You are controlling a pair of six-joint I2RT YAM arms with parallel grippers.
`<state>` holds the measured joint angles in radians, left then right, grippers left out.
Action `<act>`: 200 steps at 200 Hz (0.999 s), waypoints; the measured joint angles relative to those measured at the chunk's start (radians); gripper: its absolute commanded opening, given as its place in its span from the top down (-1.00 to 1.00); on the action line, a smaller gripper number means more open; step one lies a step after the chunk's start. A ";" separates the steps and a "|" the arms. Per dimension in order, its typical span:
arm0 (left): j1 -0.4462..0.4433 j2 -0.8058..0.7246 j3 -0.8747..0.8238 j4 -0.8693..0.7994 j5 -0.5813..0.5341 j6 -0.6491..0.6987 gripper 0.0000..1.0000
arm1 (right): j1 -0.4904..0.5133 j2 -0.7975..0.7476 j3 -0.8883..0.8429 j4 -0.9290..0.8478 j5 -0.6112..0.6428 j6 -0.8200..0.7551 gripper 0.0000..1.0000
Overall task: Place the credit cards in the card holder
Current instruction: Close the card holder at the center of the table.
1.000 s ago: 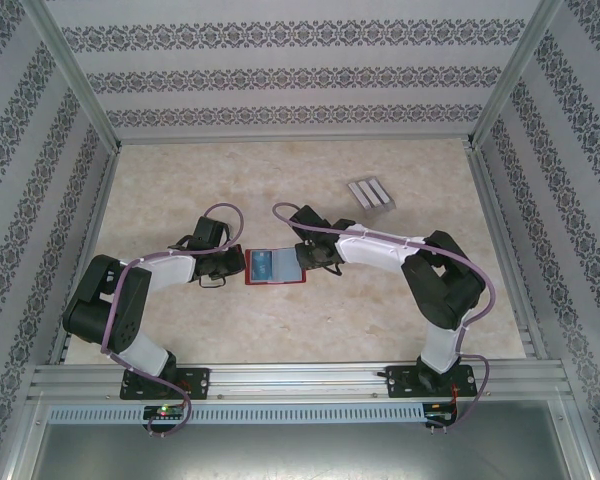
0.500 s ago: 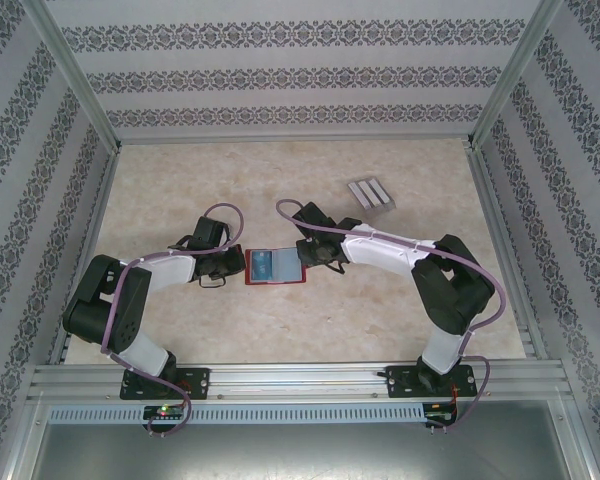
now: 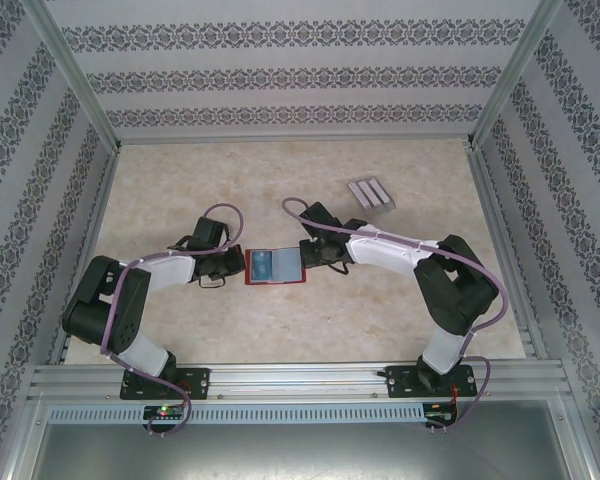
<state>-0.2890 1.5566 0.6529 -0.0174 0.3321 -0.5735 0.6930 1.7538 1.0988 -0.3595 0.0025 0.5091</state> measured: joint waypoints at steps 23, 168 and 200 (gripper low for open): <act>0.000 -0.046 -0.029 0.002 0.021 -0.015 1.00 | -0.031 -0.004 -0.034 0.052 -0.062 0.025 1.00; 0.000 -0.084 0.121 -0.215 0.103 -0.088 -0.16 | -0.016 0.095 -0.027 0.235 -0.248 0.095 1.00; 0.000 -0.047 0.130 -0.260 0.097 -0.070 -0.14 | -0.017 0.092 -0.028 0.234 -0.248 0.095 1.00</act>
<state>-0.2890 1.5093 0.7826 -0.2771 0.4290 -0.6437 0.6762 1.8454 1.0710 -0.1253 -0.2459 0.6037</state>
